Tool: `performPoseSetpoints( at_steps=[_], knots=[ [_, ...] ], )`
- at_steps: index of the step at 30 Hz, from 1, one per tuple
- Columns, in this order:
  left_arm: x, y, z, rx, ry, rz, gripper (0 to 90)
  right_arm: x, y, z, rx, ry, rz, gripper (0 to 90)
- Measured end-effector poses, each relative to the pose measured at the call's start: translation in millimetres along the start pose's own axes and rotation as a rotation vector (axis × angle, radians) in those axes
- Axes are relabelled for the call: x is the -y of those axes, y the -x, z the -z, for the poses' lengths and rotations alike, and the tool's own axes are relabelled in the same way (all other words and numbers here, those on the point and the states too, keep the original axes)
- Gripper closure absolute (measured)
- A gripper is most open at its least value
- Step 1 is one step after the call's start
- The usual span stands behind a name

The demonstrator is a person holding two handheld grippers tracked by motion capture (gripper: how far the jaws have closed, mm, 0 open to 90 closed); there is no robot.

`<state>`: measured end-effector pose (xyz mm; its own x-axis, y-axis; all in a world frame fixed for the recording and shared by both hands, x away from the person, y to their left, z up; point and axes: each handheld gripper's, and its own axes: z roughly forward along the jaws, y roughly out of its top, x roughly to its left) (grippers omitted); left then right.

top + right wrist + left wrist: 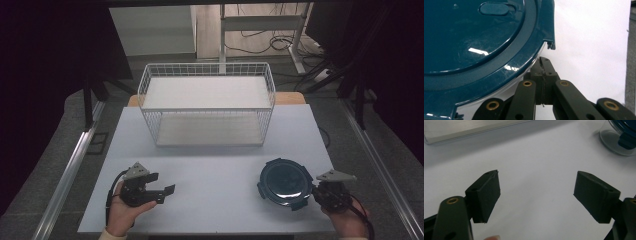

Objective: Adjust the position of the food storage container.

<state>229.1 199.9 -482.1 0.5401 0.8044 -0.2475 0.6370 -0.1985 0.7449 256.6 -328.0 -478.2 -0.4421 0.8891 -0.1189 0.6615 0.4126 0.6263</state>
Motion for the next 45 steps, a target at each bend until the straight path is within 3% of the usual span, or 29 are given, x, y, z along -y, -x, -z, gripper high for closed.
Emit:
performPoseSetpoints(
  at_steps=[9, 20, 36, 45],
  knots=[
    [0.2, -0.4, -1.3, -0.001, -0.004, 0.0, 20.7, -11.9, -14.3, -5.8, -0.049, 0.017, 0.015, 89.8],
    [0.2, -0.3, -1.4, 0.001, -0.004, 0.002, 20.8, -27.7, -45.5, -16.2, -0.102, 0.004, 0.071, 89.8],
    [0.4, -1.8, -0.5, -0.003, -0.001, 0.007, 20.9, -44.3, -85.4, -29.4, -0.172, -0.015, 0.099, 89.8],
    [0.4, -1.8, -0.4, -0.004, -0.001, 0.007, 20.9, -54.1, -119.4, -37.9, -0.208, -0.017, 0.146, 89.8]
  ],
)
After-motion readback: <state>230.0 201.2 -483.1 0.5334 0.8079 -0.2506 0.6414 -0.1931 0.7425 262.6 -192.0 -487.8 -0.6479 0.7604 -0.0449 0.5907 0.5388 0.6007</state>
